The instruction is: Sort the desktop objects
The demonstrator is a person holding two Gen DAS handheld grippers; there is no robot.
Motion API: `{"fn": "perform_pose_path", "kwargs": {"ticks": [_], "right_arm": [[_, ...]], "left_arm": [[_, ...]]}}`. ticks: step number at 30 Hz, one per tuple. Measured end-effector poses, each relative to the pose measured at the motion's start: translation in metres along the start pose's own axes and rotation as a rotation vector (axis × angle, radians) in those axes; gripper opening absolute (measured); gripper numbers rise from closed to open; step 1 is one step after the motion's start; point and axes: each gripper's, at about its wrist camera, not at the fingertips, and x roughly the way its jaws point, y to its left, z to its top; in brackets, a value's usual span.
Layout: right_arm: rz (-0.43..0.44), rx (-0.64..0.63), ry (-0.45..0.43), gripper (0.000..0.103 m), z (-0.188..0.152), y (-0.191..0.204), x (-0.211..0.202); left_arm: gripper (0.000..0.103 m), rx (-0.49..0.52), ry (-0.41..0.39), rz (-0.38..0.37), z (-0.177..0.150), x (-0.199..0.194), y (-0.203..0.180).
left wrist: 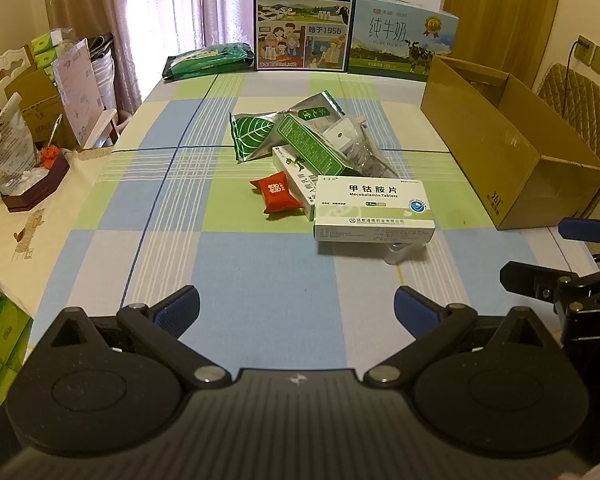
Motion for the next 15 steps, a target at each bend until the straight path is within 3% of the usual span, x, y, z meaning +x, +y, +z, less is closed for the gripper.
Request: {"fn": "perform_pose_path", "kwargs": {"ticks": [15], "right_arm": [[-0.001, 0.001, 0.008, 0.101, 0.0002, -0.0020, 0.0019]], "left_arm": [[0.102, 0.003, 0.000, -0.004, 0.0038, -0.0013, -0.0012]]}}
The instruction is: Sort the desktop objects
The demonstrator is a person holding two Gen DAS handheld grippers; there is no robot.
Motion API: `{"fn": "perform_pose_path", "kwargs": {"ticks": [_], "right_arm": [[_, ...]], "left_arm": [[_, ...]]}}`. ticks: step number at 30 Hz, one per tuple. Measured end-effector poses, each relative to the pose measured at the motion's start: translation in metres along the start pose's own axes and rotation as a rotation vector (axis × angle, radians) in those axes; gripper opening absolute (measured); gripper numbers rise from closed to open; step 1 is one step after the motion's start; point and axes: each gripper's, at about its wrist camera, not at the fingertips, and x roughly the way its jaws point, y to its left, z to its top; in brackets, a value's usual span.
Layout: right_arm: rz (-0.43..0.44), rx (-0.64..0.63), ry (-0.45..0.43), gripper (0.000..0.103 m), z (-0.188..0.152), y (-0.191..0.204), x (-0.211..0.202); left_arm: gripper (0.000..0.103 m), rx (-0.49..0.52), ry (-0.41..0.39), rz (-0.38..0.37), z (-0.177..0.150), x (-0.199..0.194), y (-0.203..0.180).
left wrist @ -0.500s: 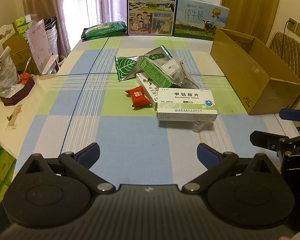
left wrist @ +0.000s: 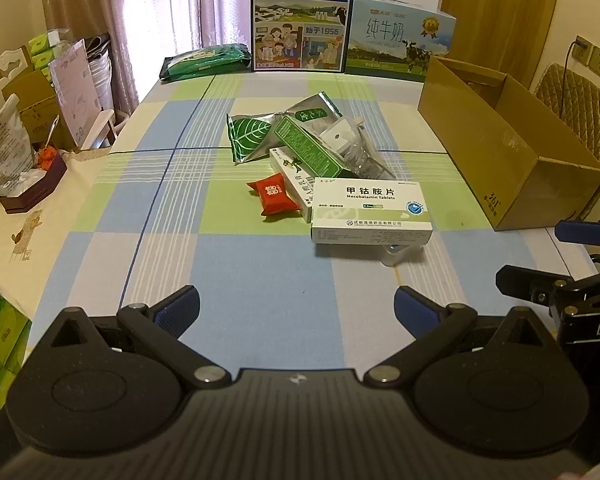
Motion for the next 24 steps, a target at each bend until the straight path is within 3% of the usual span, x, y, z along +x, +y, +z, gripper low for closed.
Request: {"fn": "perform_pose_path", "kwargs": {"ticks": [13, 24], "right_arm": [[0.000, -0.001, 0.008, 0.101, -0.002, 0.002, -0.001], [0.013, 0.015, 0.021, 0.101, 0.001, -0.001, 0.000]], "left_arm": [[0.102, -0.002, 0.004, 0.005, 0.001, 0.001, 0.000], [0.102, 0.060, -0.004, -0.018, 0.011, 0.003, 0.007]]}}
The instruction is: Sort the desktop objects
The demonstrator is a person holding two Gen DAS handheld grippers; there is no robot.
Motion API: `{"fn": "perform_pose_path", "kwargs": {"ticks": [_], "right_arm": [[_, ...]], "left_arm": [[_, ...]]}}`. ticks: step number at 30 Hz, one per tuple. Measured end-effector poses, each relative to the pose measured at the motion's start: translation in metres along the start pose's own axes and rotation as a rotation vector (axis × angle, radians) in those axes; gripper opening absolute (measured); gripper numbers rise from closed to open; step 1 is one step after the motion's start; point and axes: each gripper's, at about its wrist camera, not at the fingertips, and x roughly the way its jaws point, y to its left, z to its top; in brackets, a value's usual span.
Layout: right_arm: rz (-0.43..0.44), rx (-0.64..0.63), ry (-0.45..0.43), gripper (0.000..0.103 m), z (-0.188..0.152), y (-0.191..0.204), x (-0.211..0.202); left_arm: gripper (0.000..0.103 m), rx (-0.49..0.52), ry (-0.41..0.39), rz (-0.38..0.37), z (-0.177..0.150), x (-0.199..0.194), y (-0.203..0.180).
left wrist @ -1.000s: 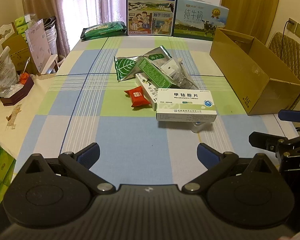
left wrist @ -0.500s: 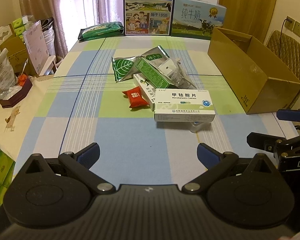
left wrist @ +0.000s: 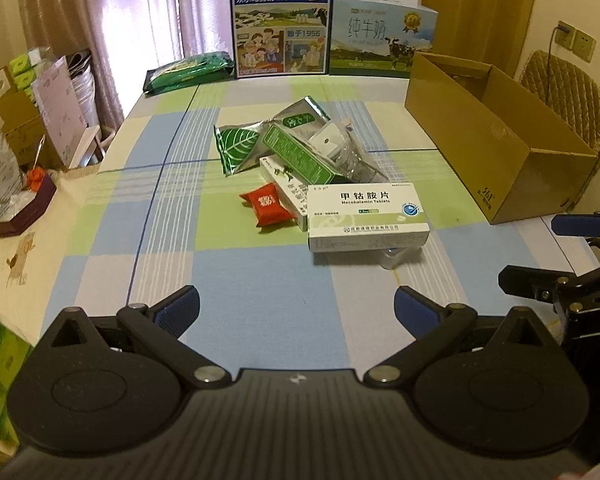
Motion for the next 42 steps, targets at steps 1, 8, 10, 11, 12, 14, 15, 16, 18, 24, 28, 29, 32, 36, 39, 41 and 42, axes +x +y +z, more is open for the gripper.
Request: {"fn": "perform_pose_path", "kwargs": {"ticks": [1, 8, 10, 11, 12, 14, 15, 16, 18, 24, 28, 29, 32, 36, 39, 41, 42], "right_arm": [[0.007, 0.001, 0.003, 0.101, 0.000, 0.000, 0.000], [0.092, 0.014, -0.036, 0.101, 0.015, -0.010, -0.002], [0.094, -0.034, -0.030, 0.101, 0.025, -0.008, 0.002], [0.098, -0.064, -0.022, 0.101, 0.030, -0.006, 0.005], [0.103, -0.088, -0.012, 0.101, 0.033, -0.005, 0.008], [0.111, -0.147, 0.010, 0.101, 0.042, -0.002, 0.018], [0.117, -0.181, 0.018, 0.101, 0.046, -0.001, 0.023], [0.120, -0.218, 0.023, 0.101, 0.048, 0.001, 0.029], [0.123, -0.303, 0.033, 0.101, 0.051, 0.005, 0.041], [0.190, -0.522, 0.093, 0.101, 0.059, 0.013, 0.081], [0.228, -0.648, 0.150, 0.101, 0.063, 0.018, 0.111], [0.237, -0.667, 0.166, 0.101, 0.064, 0.018, 0.119], [0.269, -0.713, 0.209, 0.101, 0.068, 0.021, 0.141], [0.287, -0.756, 0.259, 0.093, 0.071, 0.022, 0.167], [0.304, -0.774, 0.299, 0.086, 0.074, 0.023, 0.182], [0.312, -0.798, 0.315, 0.084, 0.075, 0.024, 0.189], [0.318, -0.811, 0.323, 0.084, 0.075, 0.025, 0.192]], "left_arm": [[0.102, 0.004, 0.001, -0.004, 0.002, 0.001, 0.002], [0.102, 0.108, 0.003, -0.054, 0.014, 0.013, 0.012], [0.102, 0.142, -0.005, -0.081, 0.018, 0.016, 0.015], [0.102, 0.166, -0.004, -0.094, 0.021, 0.018, 0.017], [0.102, 0.159, -0.003, -0.083, 0.023, 0.020, 0.018], [0.102, 0.203, -0.010, -0.106, 0.027, 0.024, 0.020], [0.102, 0.225, -0.012, -0.111, 0.029, 0.027, 0.020], [0.102, 0.246, -0.015, -0.106, 0.031, 0.029, 0.020], [0.102, 0.298, -0.016, -0.097, 0.035, 0.036, 0.022], [0.102, 0.401, -0.004, -0.097, 0.039, 0.062, 0.026], [0.102, 0.463, -0.001, -0.126, 0.036, 0.080, 0.024], [0.102, 0.481, -0.005, -0.134, 0.035, 0.084, 0.022], [0.102, 0.501, 0.005, -0.140, 0.034, 0.099, 0.019], [0.102, 0.461, 0.000, -0.153, 0.034, 0.115, 0.018], [0.101, 0.369, 0.000, -0.195, 0.031, 0.125, 0.022], [0.101, 0.350, 0.019, -0.212, 0.028, 0.130, 0.023], [0.101, 0.351, 0.022, -0.216, 0.027, 0.130, 0.023]]}}
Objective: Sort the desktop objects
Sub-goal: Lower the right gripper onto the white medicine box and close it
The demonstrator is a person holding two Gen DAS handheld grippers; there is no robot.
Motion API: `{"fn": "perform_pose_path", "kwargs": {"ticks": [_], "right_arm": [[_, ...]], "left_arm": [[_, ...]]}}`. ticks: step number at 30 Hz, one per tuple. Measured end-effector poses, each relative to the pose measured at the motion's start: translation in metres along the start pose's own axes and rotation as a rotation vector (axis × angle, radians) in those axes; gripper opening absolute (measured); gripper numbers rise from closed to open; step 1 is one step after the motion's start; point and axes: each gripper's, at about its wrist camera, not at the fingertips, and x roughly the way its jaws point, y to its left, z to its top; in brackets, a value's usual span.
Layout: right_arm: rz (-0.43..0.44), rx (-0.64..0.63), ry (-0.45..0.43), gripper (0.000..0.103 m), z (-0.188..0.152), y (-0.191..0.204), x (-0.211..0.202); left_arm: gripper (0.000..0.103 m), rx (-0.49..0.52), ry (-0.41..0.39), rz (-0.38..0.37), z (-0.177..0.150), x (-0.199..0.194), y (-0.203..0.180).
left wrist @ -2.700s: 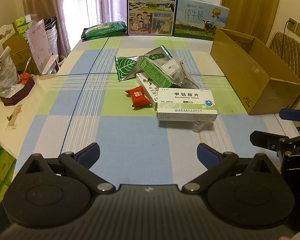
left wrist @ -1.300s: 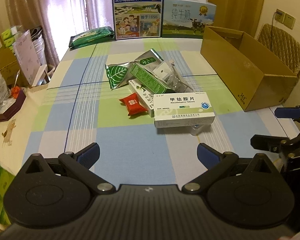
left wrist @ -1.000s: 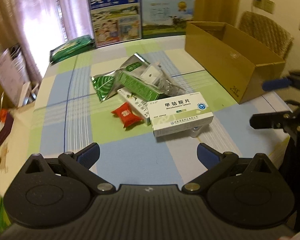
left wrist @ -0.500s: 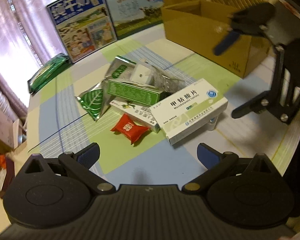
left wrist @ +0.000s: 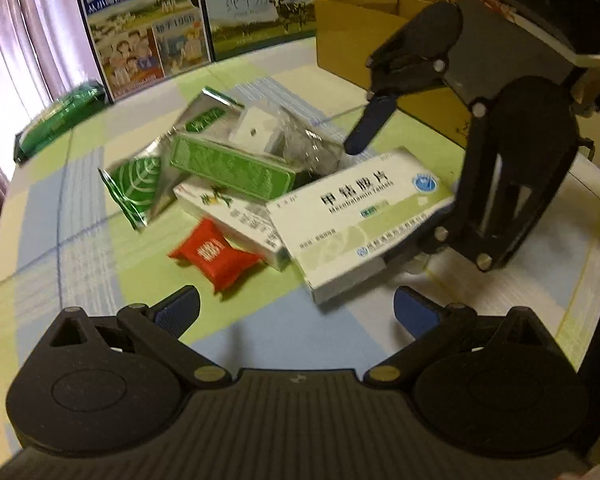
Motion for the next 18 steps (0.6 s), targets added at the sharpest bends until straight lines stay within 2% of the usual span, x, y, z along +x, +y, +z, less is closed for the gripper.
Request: {"fn": "perform_pose_path", "kwargs": {"ticks": [6, 9, 18], "right_arm": [[0.027, -0.048, 0.036, 0.074, 0.004, -0.003, 0.012], [0.023, -0.052, 0.042, 0.074, 0.004, -0.003, 0.013], [0.004, 0.083, 0.004, 0.069, -0.010, -0.003, -0.008]], "left_arm": [[0.101, 0.003, 0.016, 0.023, -0.005, 0.005, 0.002], [0.101, -0.013, 0.023, 0.018, -0.007, 0.006, 0.003], [0.101, -0.039, 0.040, -0.005, -0.004, 0.012, -0.003]]}}
